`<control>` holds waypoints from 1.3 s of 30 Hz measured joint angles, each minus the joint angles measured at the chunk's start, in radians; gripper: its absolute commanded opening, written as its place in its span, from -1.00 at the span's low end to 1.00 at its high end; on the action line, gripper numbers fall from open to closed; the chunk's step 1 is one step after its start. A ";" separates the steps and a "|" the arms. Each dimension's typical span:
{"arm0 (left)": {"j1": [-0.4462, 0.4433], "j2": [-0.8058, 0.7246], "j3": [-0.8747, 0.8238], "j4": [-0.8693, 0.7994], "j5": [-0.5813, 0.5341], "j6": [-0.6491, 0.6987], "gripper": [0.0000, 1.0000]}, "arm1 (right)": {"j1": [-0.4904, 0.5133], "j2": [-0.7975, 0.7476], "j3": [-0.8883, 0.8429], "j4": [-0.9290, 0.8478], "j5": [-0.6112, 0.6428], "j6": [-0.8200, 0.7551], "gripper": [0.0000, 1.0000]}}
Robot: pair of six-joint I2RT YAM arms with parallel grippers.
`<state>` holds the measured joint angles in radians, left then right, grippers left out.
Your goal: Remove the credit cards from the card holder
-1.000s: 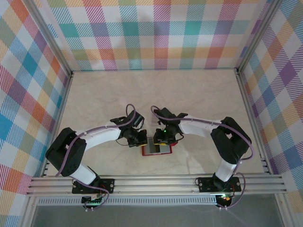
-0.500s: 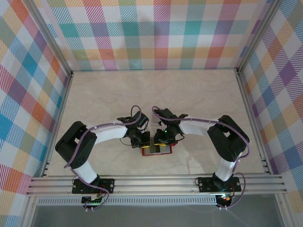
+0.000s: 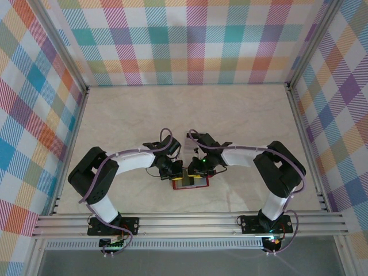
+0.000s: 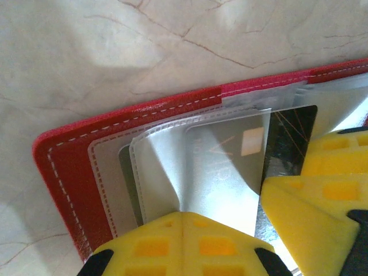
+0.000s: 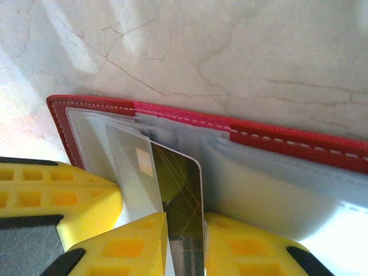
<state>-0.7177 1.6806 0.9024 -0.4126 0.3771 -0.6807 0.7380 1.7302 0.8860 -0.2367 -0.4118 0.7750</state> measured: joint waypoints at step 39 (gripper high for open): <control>0.001 -0.101 -0.008 -0.143 -0.125 0.069 -0.68 | -0.059 -0.253 0.042 -0.193 0.159 -0.259 -0.96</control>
<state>-0.7166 1.5791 0.8944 -0.5552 0.2523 -0.6121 0.6788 1.4769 0.9276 -0.4294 -0.2531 0.5159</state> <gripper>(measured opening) 0.135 0.060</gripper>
